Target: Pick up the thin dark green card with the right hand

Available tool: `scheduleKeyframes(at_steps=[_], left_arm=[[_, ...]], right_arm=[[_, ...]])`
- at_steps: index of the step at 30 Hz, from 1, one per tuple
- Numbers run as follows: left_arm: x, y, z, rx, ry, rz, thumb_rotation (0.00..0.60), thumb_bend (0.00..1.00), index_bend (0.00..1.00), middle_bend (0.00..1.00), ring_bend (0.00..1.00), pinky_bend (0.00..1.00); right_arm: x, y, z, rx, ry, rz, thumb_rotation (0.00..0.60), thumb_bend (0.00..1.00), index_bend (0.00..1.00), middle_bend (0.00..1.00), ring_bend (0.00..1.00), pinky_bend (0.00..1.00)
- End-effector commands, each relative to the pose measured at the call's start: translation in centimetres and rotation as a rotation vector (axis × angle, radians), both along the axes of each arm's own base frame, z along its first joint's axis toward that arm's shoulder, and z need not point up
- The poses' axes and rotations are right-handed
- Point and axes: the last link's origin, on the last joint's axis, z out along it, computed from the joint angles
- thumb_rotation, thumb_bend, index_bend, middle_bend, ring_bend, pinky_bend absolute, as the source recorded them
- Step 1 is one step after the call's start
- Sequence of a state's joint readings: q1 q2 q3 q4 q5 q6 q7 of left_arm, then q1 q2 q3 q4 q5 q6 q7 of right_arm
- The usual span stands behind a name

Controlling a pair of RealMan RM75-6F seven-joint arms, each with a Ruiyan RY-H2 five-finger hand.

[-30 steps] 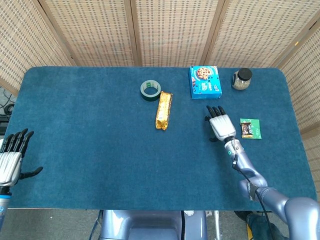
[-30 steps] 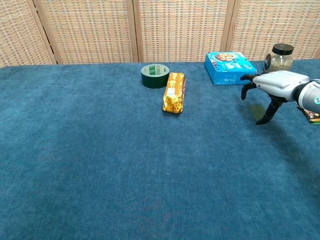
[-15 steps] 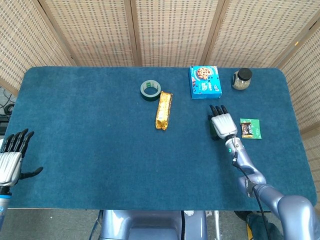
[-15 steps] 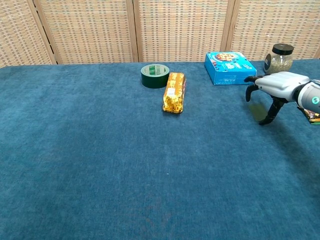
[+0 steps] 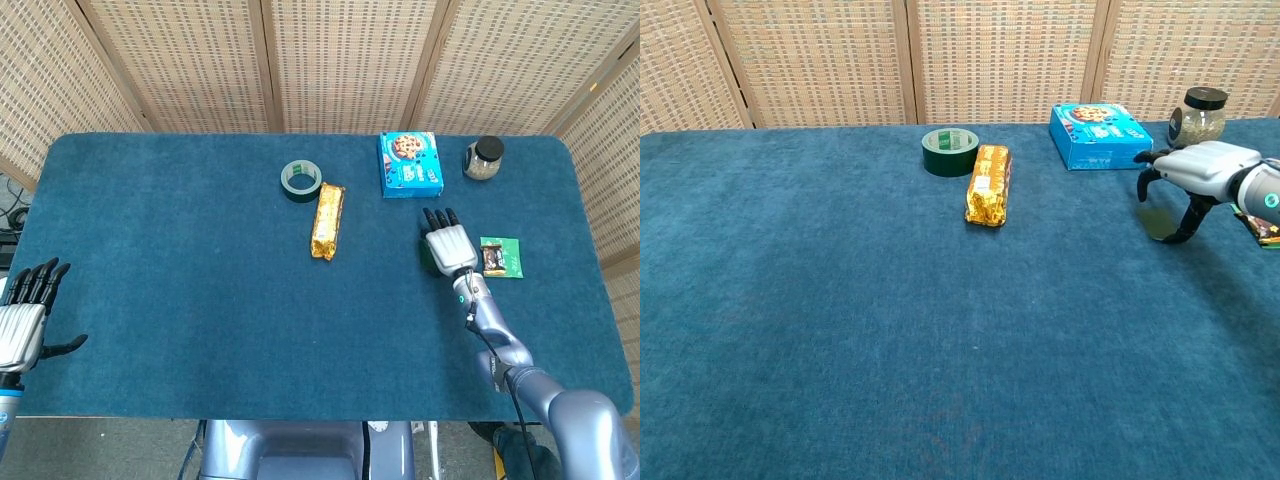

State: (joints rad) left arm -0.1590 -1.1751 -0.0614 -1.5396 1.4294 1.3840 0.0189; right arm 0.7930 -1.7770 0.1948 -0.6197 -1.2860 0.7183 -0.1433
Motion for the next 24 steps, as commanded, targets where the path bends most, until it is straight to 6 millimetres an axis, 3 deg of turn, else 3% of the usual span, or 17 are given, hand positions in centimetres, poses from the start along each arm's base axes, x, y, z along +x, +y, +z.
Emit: scheduleKeyframes(at_steps=[1, 24], left_arm=[[0.0, 0.0, 0.0, 0.001, 0.0, -0.001, 0.6, 0.0, 0.0, 0.0, 0.0, 0.0], [0.1, -0.1, 0.0, -0.001, -0.004, -0.004, 0.6, 0.0, 0.0, 0.0, 0.0, 0.0]], right_arm=[[0.0, -0.2, 0.0, -0.005, 0.011, -0.003, 0.6, 0.23, 0.32, 0.0, 0.0, 0.0], [-0.5, -0.6, 0.8, -0.015, 0.014, -0.005, 0.6, 0.26, 0.36, 0.0, 0.0, 0.0]])
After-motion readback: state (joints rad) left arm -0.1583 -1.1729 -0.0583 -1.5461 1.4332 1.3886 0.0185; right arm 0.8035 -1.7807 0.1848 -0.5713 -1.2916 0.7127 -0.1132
